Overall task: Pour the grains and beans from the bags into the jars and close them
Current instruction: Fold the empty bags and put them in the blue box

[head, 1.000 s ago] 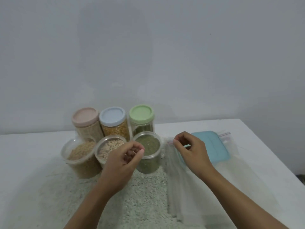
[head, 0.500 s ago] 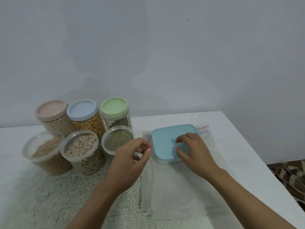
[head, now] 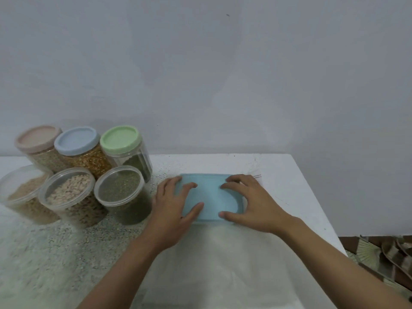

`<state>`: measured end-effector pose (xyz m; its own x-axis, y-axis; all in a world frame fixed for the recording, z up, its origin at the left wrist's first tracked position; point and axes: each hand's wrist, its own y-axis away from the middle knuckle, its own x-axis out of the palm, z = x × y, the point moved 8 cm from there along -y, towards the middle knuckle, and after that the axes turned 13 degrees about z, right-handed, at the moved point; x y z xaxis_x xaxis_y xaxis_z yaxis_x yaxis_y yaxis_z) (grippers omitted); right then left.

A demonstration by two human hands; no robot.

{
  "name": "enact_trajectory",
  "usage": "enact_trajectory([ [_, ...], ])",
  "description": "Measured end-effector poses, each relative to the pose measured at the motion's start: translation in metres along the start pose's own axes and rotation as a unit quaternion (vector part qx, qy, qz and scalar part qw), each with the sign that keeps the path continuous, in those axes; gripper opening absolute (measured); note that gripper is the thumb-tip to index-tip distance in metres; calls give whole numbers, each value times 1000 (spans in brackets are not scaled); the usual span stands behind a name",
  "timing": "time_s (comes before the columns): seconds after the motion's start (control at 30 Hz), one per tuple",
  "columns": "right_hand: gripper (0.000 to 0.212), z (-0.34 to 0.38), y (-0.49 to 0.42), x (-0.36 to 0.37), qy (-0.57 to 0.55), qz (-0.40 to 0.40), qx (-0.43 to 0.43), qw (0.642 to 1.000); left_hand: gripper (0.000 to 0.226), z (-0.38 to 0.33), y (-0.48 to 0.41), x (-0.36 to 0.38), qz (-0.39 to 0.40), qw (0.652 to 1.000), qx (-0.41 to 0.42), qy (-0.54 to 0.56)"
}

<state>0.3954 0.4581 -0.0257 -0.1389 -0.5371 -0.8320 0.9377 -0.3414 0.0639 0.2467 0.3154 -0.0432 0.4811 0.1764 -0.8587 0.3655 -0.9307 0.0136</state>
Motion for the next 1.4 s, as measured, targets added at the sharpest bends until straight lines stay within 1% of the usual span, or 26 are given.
enact_trajectory([
  [0.03,79,-5,4,0,-44,7,-7,999,62,-11,-1,3,1,999,16,-34],
  [0.1,111,-12,10,6,-108,35,-13,993,62,-36,-4,12,27,996,51,-66],
  [0.13,127,-14,12,11,-118,47,-14,992,64,-48,-7,17,42,994,65,-79],
  [0.17,138,-20,10,17,-119,53,-11,991,65,-57,-11,22,49,991,73,-99],
  [0.23,147,-32,6,25,-130,46,1,990,67,-71,-18,29,41,985,77,-149],
  [0.27,147,-39,4,28,-165,39,10,985,69,-76,-20,31,34,982,73,-171],
  [0.3,141,-45,3,30,-215,34,11,976,72,-80,-21,34,29,978,66,-193],
  [0.33,129,-48,2,32,-251,28,1,968,76,-84,-22,36,24,974,63,-216],
  [0.4,101,-49,2,30,-251,-2,-19,968,80,-94,-23,42,7,963,65,-260],
  [0.43,94,-50,2,30,-236,-14,-25,971,79,-98,-25,45,-2,958,71,-278],
  [0.5,91,-52,3,28,-213,-29,-25,976,74,-108,-29,49,-11,943,96,-319],
  [0.63,85,-55,3,28,-194,-29,-5,981,69,-116,-34,51,-10,898,166,-408],
  [0.7,83,-57,3,29,-201,-40,-1,979,68,-119,-33,52,-14,883,204,-422],
  [0.77,86,-58,3,30,-206,-40,-1,978,65,-121,-34,55,-12,871,235,-431],
  [0.83,91,-58,3,30,-215,-35,3,976,57,-122,-35,53,-24,872,249,-420],
  [0.9,99,-57,3,28,-218,-33,5,975,50,-122,-36,44,-40,890,244,-383],
  [0.97,103,-55,3,27,-221,-29,7,975,48,-120,-37,38,-44,908,243,-338],
  [1.03,107,-54,4,28,-223,-22,9,975,46,-119,-36,26,-52,936,228,-263],
  [1.1,114,-53,3,29,-226,-9,21,974,48,-114,-37,3,-62,966,186,-167],
  [1.13,118,-54,3,31,-226,-2,30,974,49,-110,-37,-10,-74,976,163,-127],
  [1.2,127,-54,2,33,-222,12,43,974,42,-106,-34,-41,-127,978,143,-79],
  [1.3,138,-50,0,32,-205,20,37,978,28,-100,-23,-69,-167,977,128,-47],
  [1.4,142,-43,2,30,-207,36,19,978,28,-91,-2,-84,-215,970,115,-21],
])
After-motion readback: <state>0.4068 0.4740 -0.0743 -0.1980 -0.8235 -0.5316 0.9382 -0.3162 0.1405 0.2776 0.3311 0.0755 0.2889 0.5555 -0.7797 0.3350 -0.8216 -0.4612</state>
